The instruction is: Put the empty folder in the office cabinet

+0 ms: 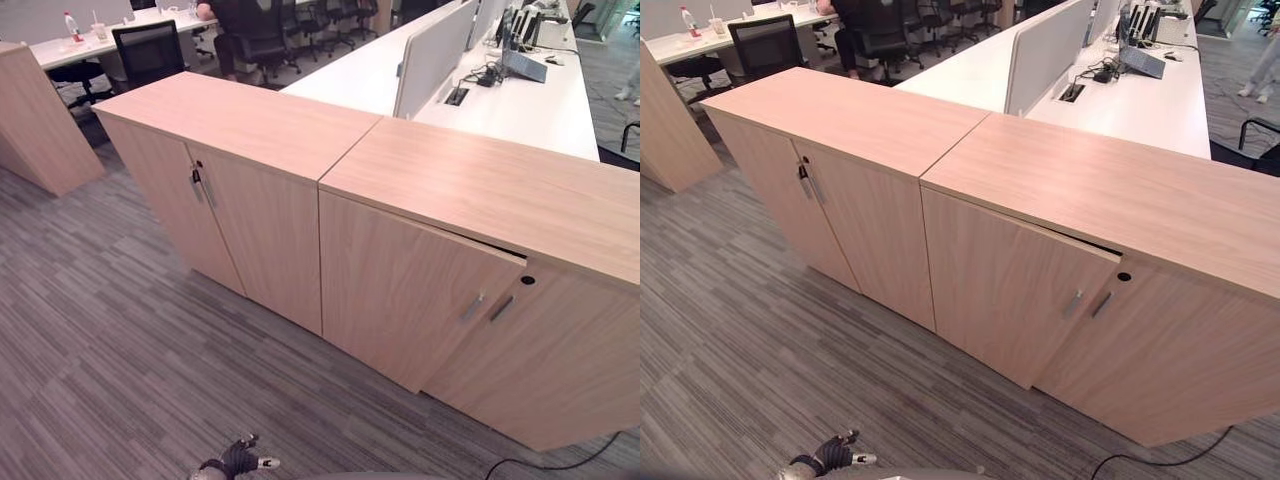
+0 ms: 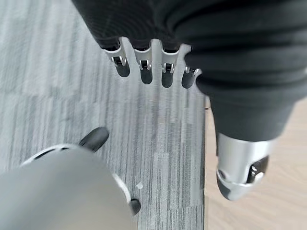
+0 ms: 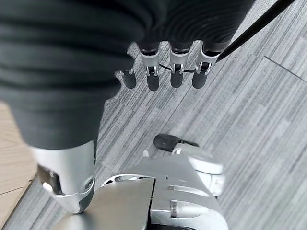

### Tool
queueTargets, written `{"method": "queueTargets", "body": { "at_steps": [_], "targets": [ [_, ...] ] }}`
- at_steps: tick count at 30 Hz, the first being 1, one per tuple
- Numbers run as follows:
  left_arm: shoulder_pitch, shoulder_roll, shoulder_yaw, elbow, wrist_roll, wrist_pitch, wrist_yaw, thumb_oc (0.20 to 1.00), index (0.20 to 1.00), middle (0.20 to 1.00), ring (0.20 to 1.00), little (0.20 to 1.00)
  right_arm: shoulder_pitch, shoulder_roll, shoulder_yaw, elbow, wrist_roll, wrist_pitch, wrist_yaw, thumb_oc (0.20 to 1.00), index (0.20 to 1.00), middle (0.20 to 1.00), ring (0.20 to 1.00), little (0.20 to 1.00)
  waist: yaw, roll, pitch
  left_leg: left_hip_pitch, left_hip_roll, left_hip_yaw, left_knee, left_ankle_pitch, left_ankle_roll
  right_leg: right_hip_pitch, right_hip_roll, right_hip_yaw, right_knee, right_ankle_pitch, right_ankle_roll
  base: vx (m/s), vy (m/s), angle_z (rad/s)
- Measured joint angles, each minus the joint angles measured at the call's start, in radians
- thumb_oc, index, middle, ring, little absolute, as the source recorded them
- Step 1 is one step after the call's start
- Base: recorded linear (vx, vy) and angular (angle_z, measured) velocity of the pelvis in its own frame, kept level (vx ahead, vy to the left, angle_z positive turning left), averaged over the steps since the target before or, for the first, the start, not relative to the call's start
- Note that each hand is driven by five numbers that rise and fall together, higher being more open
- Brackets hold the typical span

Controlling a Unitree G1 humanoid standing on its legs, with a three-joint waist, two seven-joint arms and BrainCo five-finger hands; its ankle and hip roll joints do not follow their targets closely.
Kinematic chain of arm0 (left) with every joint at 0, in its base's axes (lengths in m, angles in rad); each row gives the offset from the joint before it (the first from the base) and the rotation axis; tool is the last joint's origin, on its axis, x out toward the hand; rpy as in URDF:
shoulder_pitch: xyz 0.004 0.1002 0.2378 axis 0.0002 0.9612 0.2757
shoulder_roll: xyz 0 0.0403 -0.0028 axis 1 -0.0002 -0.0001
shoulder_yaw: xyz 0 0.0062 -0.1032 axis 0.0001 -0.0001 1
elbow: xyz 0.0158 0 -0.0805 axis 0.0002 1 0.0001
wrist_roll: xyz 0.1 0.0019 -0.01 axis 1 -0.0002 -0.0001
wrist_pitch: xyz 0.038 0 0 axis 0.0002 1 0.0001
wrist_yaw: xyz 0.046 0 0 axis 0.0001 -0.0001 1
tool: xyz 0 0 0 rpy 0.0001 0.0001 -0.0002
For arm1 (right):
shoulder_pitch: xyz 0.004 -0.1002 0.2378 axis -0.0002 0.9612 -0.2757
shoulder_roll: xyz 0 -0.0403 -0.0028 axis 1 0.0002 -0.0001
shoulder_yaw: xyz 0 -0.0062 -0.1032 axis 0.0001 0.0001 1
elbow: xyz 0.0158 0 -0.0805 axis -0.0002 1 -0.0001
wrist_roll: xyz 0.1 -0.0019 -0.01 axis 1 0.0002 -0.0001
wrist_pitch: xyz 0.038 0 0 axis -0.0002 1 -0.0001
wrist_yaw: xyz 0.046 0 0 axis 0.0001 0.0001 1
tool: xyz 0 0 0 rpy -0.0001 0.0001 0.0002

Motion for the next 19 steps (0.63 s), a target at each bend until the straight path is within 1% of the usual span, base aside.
{"method": "queueTargets", "body": {
  "at_steps": [7,19],
  "targets": [
    [0.003,-0.003,-0.003,0.020,0.000,0.000,0.004,1.000,1.000,1.000,1.000,1.000,-0.005,0.000,0.000,0.000,0.000,-0.001,-0.009,1.000,1.000,1.000,1.000,1.000,0.002,0.004,0.013,0.000,0.000,0.002,0.000,0.000,0.000,0.000,0.000,0.003,0.000,0.001,-0.001,0.00,0.000,0.00],
    [0.005,-0.006,-0.004,0.021,0.000,0.000,0.017,1.000,1.000,1.000,1.000,1.000,-0.001,-0.002,0.000,0.000,0.000,-0.002,-0.008,1.000,1.000,1.000,1.000,1.000,0.002,-0.003,0.020,0.002,0.001,0.011,0.000,-0.001,0.000,-0.004,0.001,0.011,0.000,0.000,0.000,0.00,0.000,-0.01]
  ]
}}
